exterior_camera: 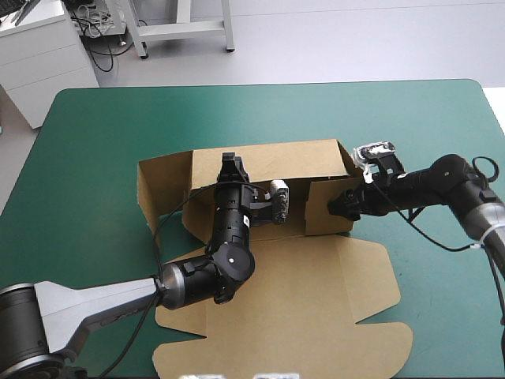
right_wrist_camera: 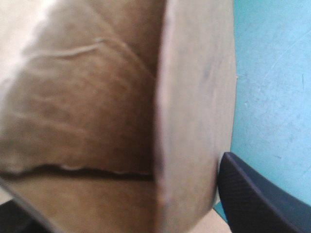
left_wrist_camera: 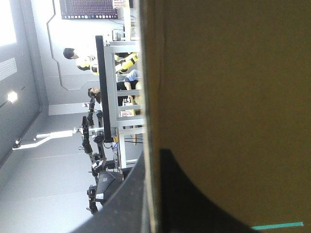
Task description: Fold the box
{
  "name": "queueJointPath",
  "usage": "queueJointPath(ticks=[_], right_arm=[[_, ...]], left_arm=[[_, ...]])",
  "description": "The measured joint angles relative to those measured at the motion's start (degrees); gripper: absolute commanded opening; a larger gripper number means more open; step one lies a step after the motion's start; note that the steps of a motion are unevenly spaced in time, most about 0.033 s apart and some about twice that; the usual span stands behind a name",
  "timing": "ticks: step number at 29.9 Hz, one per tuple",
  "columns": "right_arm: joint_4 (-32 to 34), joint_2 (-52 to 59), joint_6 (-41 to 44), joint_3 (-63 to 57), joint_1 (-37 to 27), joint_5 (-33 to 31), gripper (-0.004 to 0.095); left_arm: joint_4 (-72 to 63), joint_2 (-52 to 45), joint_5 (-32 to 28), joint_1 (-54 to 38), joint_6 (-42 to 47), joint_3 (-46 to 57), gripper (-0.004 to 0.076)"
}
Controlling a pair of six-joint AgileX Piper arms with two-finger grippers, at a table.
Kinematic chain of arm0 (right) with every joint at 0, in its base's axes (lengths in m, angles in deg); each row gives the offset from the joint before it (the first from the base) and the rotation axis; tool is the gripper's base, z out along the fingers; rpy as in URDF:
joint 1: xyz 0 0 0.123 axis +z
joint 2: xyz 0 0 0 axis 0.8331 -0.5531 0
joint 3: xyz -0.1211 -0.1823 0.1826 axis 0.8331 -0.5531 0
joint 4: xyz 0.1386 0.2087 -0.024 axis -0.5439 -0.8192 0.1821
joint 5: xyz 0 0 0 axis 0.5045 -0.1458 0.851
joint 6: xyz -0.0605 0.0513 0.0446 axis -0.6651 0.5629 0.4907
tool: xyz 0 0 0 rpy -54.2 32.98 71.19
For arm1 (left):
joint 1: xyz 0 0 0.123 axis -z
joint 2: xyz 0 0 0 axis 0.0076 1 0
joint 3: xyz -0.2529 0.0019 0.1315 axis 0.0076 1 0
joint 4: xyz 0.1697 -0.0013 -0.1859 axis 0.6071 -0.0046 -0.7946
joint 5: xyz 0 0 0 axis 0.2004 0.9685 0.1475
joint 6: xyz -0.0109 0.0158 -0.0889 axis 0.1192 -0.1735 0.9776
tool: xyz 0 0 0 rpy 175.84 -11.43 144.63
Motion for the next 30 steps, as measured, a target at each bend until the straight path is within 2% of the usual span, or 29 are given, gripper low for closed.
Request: queueJointPath(ticks=[8, 11, 13, 14, 16, 17, 18, 26, 28, 30], right_arm=[[0.2, 7.7, -0.01, -10.16, 9.7, 21.29, 0.0639], [0.01, 9.39, 0.16, -12.37, 11.88, 26.63, 0.0584], [-0.19, 9.62, 0.23, -13.12, 12.47, 28.97, 0.0493], [-0.33, 9.62, 0.29, -13.37, 12.52, 29.49, 0.0414], [-0.41, 9.62, 0.4, -13.67, 12.6, 30.66, 0.0227], [-0.46, 9.62, 0.4, -13.73, 12.6, 31.34, 0.0089], [-0.46, 9.62, 0.4, -13.73, 12.6, 31.94, 0.0], [-0.46, 9.62, -0.5, -14.12, 12.6, 34.61, -0.0023], [-0.46, 9.62, -0.5, -14.16, 12.6, 34.68, -0.0023], [-0.46, 9.62, -0.5, -14.16, 12.6, 34.7, -0.0023]], left_arm=[[0.0, 0.0, 0.18, 0.0, 0.0, 0.0, -0.0032], [0.0, 0.0, 0.24, 0.0, 0.0, 0.0, -0.0032], [0.0, 0.0, 0.24, 0.0, 0.0, 0.0, -0.0032], [0.0, 0.0, 0.24, 0.0, 0.0, 0.0, -0.0032], [0.0, 0.0, 0.3, 0.0, 0.0, 0.0, -0.0032], [0.0, 0.0, 0.3, 0.0, 0.0, 0.0, -0.0032], [0.0, 0.0, 0.37, 0.0, 0.23, 0.0, -0.0032], [0.06, 0.0, 0.78, 0.0, 0.6, 0.0, -0.003], [0.06, 0.0, 0.78, 0.0, 0.6, 0.0, 0.0], [0.06, 0.0, 0.78, 0.0, 0.65, 0.0, 0.0068]])
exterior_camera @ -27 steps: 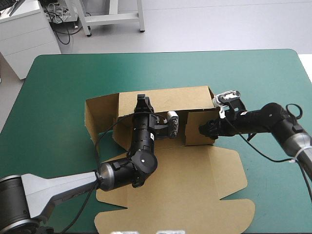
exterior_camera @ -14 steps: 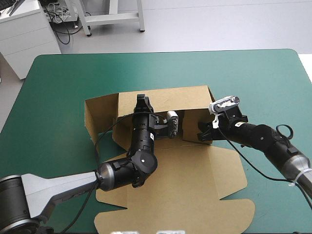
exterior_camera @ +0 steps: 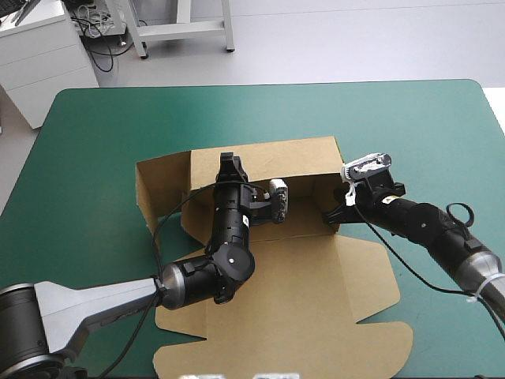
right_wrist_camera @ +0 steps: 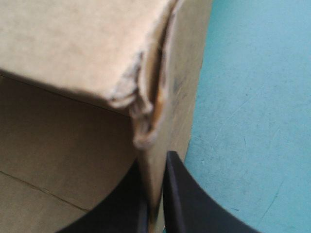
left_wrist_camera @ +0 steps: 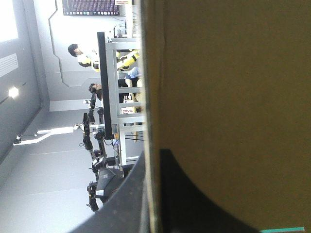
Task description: Fold the box
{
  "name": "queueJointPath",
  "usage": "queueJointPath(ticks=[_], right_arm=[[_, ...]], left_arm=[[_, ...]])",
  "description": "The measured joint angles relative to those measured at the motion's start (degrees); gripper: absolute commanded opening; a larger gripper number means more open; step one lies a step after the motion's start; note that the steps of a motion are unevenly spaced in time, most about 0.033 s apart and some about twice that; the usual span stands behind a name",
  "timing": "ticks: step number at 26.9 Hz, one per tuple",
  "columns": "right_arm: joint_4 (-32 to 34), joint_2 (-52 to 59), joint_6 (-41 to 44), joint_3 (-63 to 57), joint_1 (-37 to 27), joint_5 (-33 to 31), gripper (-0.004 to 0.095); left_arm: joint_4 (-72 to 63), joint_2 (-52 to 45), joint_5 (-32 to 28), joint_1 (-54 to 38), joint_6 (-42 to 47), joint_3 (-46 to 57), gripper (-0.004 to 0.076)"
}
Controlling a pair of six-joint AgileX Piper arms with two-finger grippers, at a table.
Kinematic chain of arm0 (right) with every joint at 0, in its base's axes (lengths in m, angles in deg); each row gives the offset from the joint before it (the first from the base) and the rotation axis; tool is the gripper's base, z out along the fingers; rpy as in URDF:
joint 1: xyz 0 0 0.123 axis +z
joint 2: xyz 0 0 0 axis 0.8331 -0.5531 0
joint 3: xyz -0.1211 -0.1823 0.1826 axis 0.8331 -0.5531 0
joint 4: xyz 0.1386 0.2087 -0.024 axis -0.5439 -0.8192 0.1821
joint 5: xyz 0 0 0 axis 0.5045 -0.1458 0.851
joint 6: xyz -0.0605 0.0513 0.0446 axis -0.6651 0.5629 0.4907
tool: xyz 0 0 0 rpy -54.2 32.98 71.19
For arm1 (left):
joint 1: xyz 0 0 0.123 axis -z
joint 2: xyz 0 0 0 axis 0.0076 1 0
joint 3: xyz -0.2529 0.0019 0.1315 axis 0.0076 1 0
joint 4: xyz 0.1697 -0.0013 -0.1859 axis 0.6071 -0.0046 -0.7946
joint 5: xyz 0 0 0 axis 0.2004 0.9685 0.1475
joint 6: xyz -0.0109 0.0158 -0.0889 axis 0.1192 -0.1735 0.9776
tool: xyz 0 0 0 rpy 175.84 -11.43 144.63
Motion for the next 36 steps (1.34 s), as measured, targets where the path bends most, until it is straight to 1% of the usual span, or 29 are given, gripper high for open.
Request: queueJointPath(ticks=[3, 5, 6, 7, 8, 14, 17, 20, 23, 26, 31, 32, 33, 34, 35, 36], right_arm=[[0.0, 0.0, -0.06, 0.0, 0.0, 0.0, -0.0023], [0.0, 0.0, -0.23, 0.0, 0.0, 0.0, -0.0023], [0.0, 0.0, -0.39, 0.0, 0.0, 0.0, -0.0023], [0.0, 0.0, -0.38, 0.0, 0.0, 0.0, -0.0023], [0.0, 0.0, -0.32, -0.02, 0.0, 0.0, -0.0023], [0.05, 0.0, 0.09, -0.02, 0.0, 0.0, -0.0023], [0.05, 0.0, 0.09, -0.02, 0.0, 0.12, -0.0023], [0.05, 0.0, 0.09, -0.06, 0.12, 1.79, -0.0023], [0.05, -0.14, -0.17, -0.01, 0.34, 7.95, -0.0023], [-0.2, -1.48, -0.12, 1.38, 0.34, 11.13, -0.0022], [-0.2, -7.07, -0.17, 5.99, 0.34, 11.35, -0.0023], [-0.25, -7.95, -0.17, 6.45, 0.34, 11.17, -0.0023], [-0.25, -9.04, -0.17, 7.02, 0.34, 10.84, -0.0023], [-0.32, -9.56, -0.17, 7.24, 0.34, 10.47, -0.0023], [-0.36, -9.92, -0.17, 7.36, 0.34, 9.65, -0.0023], [-0.36, -9.92, -0.17, 7.36, 0.34, 9.33, -0.0023]], left_arm=[[0.0, 0.0, -0.26, 0.0, -0.01, 0.0, 0.0258], [0.0, 0.0, -0.93, 0.0, -0.01, 0.0, 0.0402], [0.06, 0.0, -1.44, 0.0, -0.01, 0.0, 0.0454], [0.13, 0.0, -1.82, 0.0, 0.23, 0.0, 0.0487], [0.18, 0.0, -2.34, 0.0, 0.38, 0.0, 0.05], [0.36, 0.0, -5.01, 0.0, 0.43, 0.0, 0.0487], [0.42, 0.0, -5.39, 0.0, 0.43, 0.0, 0.0487], [0.48, 0.0, -5.31, 0.25, 0.43, 0.0, 0.0487], [0.44, 0.0, -3.6, 2.45, 0.45, 0.0, 0.0487], [0.39, 0.0, -1.16, 5.24, 0.57, 0.0, 0.0487], [0.26, 0.0, 4.19, 10.68, 0.64, 0.0, 0.0486], [0.26, 0.0, 4.74, 11.18, 0.64, 0.0, 0.0459], [0.26, 0.0, 5.49, 11.92, 0.64, 0.0, 0.039], [0.26, 0.0, 5.87, 12.12, 0.64, 0.0, 0.0171], [-0.54, 0.0, 6.06, 12.2, -0.7, 0.0, 0.0039], [-1.71, 0.0, 5.82, 12.2, -2.32, 0.0, -0.0015]])
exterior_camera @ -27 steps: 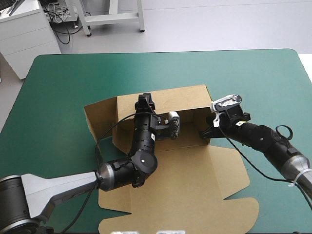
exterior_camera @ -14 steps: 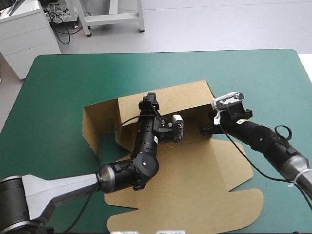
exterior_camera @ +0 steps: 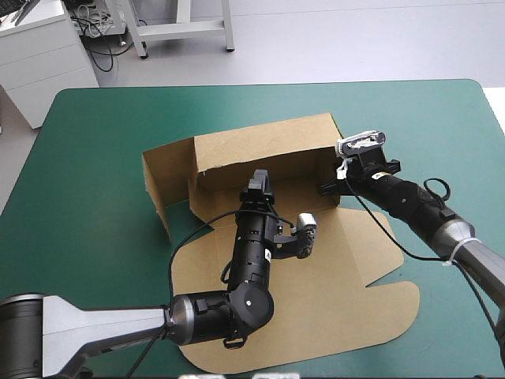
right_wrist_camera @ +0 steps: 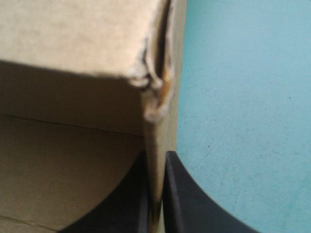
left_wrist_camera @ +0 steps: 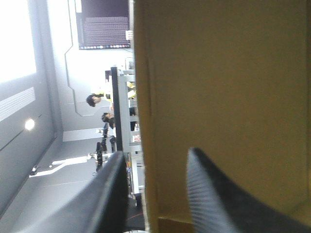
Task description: Fold the box
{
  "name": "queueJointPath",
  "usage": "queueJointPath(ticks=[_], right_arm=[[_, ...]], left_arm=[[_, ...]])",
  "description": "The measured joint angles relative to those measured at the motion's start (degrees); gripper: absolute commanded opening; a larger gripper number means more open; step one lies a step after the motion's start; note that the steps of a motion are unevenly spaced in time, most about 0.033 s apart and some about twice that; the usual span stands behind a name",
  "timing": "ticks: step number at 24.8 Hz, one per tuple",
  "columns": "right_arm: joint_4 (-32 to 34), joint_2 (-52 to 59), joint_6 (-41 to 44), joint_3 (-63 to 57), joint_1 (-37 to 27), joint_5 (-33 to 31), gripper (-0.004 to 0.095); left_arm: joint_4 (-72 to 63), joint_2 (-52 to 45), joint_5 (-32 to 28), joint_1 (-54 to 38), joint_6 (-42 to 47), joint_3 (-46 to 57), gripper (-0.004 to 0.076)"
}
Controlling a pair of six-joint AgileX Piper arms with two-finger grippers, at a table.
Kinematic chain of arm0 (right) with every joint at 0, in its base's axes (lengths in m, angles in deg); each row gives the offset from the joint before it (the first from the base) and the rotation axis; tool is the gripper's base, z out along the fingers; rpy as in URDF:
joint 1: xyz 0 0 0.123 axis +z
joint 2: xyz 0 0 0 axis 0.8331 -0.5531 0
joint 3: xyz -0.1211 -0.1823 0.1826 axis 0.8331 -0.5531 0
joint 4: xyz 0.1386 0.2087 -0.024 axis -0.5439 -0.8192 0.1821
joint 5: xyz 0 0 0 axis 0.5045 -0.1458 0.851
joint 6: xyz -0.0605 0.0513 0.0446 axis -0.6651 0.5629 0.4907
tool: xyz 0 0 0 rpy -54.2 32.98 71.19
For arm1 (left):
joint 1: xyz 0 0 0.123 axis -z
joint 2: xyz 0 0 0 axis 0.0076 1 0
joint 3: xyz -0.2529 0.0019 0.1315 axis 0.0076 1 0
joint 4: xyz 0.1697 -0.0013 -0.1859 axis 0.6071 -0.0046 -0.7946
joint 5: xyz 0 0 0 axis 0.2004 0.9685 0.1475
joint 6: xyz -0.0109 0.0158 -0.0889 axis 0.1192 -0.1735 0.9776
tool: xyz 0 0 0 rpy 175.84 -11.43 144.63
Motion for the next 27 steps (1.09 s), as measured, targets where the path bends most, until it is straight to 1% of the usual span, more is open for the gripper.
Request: queueJointPath(ticks=[2, 3, 4, 5, 7, 9, 10, 14, 18, 21, 27], right_arm=[[0.0, 0.0, 0.0, 0.11, 0.0, -0.62, -0.0023], [0.0, 0.0, 0.0, 0.1, 0.0, -1.05, -0.0023], [0.0, 0.0, 0.0, 0.1, 0.0, -1.18, -0.0023], [0.0, 0.0, 0.0, 0.1, 0.0, -1.96, -0.0023], [0.0, 0.0, 0.0, 0.18, 0.0, -2.58, -0.0023], [0.0, 0.0, 0.0, 0.33, 0.0, -3.31, -0.0023], [0.0, 0.0, 0.0, 0.39, 0.0, -3.58, -0.0023], [0.0, 0.0, 0.0, 0.5, 0.0, -3.94, -0.0023], [0.0, 0.0, 0.0, 0.5, 0.0, -4.07, -0.0022], [0.0, 0.0, 0.0, 0.5, 0.0, -4.26, -0.0022], [0.0, 0.0, 0.0, 0.5, 0.0, -4.62, -0.0022]], left_arm=[[-7.76, -0.63, -3.73, 0.0, -8.4, -0.41, -0.001], [-15.2, -1.15, -6.62, 0.0, -15.52, -1.5, -0.001], [-19.23, -1.42, -7.61, -0.19, -18.28, -2.19, -0.001], [-28.44, -2.2, -9.38, -1.15, -25.03, -4.74, -0.001], [-43.44, -3.37, -9.84, -4.82, -35.36, -10.91, -0.001], [-57.52, -4.09, -8.04, -11.38, -43.89, -18.03, -0.0012], [-64.47, -4.23, -6.04, -15.71, -47.74, -22.37, -0.0012], [-77.14, -4.55, -2.12, -26.68, -52.06, -31.13, -0.0012], [-85.53, -5.83, -1.5, -39.21, -51.49, -37.22, -0.0012], [-92.35, -7.42, -1.67, -49.8, -49.41, -38.32, -0.0012], [-105.38, -8.56, 0.31, -68.75, -47.73, -38.33, -0.002]])
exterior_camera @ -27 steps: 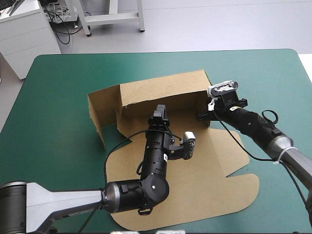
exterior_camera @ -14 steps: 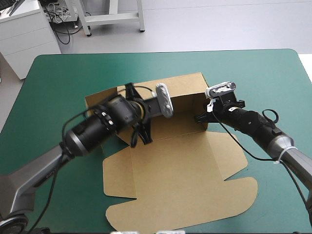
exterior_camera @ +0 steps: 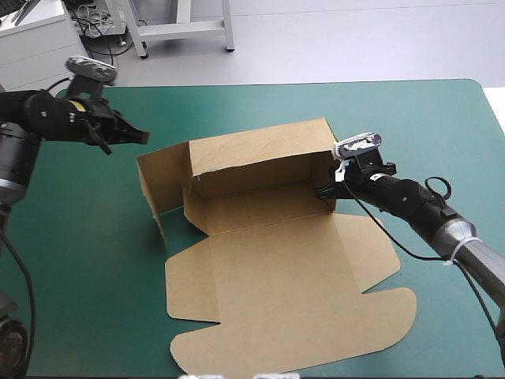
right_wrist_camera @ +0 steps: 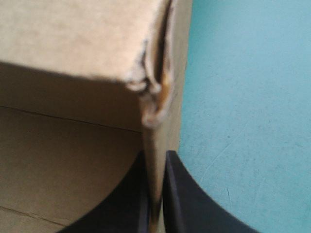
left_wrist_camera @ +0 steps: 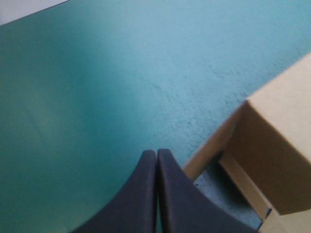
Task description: Fold the box
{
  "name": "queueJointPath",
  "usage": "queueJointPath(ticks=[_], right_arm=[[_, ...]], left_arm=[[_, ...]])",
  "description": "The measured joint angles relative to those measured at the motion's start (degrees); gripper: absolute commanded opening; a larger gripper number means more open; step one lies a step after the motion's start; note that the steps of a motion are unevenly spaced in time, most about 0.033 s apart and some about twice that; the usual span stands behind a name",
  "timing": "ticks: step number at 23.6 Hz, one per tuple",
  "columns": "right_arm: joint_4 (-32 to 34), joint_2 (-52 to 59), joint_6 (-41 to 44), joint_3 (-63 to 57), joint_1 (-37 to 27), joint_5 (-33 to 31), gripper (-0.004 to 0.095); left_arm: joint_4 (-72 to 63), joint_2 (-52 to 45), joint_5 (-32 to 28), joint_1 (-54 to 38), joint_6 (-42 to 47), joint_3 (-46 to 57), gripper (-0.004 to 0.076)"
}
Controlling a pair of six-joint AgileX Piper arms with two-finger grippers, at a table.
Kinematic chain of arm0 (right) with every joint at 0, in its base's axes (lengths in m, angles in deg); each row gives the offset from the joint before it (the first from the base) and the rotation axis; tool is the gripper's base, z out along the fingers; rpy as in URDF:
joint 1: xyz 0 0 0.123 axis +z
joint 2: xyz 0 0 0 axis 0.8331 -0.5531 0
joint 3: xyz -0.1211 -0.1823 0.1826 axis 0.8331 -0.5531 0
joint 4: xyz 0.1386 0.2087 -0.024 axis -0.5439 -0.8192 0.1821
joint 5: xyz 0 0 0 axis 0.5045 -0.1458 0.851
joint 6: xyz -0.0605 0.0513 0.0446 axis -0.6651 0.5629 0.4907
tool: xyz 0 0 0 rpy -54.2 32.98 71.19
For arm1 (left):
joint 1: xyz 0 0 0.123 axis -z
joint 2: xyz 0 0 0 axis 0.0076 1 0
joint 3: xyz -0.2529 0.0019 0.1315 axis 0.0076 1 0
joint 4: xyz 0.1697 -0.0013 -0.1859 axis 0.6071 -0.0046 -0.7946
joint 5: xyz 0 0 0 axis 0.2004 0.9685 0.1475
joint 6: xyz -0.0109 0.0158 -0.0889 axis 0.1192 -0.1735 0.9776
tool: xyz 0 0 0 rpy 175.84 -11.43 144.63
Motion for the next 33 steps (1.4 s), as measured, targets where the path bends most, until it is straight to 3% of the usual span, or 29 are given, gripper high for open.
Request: queueJointPath(ticks=[3, 6, 9, 14, 19, 25, 27, 33], right_arm=[[0.0, 0.0, 0.05, 0.0, 0.0, -0.12, -0.0022], [0.0, 0.0, 0.25, 0.0, 0.0, -0.24, -0.0022], [0.0, 0.0, 0.49, 0.02, 0.0, -0.42, -0.0022], [0.19, 0.0, 2.2, 0.18, -0.12, -0.97, -0.0021], [5.68, 0.0, 12.54, 6.2, -4.26, -14.32, 0.0001], [22.64, 0.0, 34.66, 21.84, -6.91, -33.91, 0.0], [24.69, 0.0, 37.83, 27.36, -6.91, -41.83, 0.0], [24.99, 0.0, 41.36, 31.42, -6.91, -52.07, 0.0]], left_arm=[[-2.65, 0.0, -0.16, -8.25, 0.06, 1.73, -0.002], [-8.18, -0.06, -1.1, -19.36, 0.22, 9.77, -0.002], [-14.05, -0.39, -6.16, -27.29, 0.22, 19.84, -0.002], [-21.62, -3.34, -14.71, -32.9, 0.36, 32.56, -0.002], [-24.08, -3.71, -16.24, -33.23, 0.16, 35.71, -0.002], [-25.15, -3.88, -17.05, -33.23, -0.03, 35.83, -0.0022], [-25.25, -3.88, -17.06, -33.23, -0.03, 35.83, -0.0023], [-26.63, -3.88, -17.06, -33.25, -0.03, 35.83, -0.0023]])
